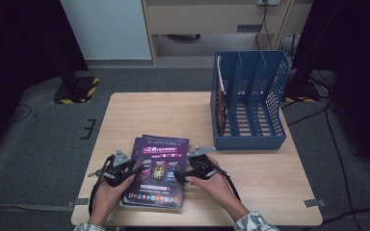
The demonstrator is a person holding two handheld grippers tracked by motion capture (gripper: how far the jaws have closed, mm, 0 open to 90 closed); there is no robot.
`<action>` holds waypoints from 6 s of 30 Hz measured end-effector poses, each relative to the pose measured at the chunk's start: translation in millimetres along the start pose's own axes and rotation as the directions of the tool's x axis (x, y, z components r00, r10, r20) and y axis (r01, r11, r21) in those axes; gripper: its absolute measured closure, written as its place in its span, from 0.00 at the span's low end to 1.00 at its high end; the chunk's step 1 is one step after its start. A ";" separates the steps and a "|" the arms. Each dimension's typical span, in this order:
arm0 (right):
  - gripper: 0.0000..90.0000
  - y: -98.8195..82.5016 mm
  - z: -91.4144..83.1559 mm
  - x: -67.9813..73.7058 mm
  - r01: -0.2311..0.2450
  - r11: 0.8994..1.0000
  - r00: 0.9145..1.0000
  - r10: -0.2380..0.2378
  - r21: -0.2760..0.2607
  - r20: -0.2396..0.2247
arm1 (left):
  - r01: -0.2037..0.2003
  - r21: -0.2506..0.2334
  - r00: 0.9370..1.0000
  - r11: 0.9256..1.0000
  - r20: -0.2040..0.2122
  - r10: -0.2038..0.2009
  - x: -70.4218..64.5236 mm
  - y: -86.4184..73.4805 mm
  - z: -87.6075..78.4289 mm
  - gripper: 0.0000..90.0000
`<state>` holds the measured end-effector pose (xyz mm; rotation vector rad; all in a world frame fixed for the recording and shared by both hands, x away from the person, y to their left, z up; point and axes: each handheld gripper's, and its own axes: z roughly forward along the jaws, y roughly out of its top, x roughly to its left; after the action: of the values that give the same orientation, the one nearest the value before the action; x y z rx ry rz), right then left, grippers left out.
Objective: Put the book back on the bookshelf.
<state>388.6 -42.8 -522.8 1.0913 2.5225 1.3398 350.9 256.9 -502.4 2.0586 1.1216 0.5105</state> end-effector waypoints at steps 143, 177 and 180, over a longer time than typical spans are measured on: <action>0.84 130.0 -39.8 38.6 0.204 0.910 0.973 -0.229 -0.361 -0.027 | 0.062 -0.090 0.986 0.994 0.162 -0.046 12.3 9.0 -19.6 0.89; 0.82 147.8 -45.7 30.2 0.128 0.927 0.986 -0.159 -0.352 -0.058 | 0.045 -0.141 0.992 0.989 0.124 -0.027 14.7 9.4 -27.4 0.90; 0.84 149.2 -46.0 29.3 0.121 0.926 0.987 -0.152 -0.356 -0.060 | 0.044 -0.141 0.992 0.989 0.122 -0.027 14.6 9.5 -27.3 0.90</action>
<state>431.5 -2.3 -375.3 0.7860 2.2367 1.7412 346.7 276.9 -477.3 1.9151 1.0191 0.4307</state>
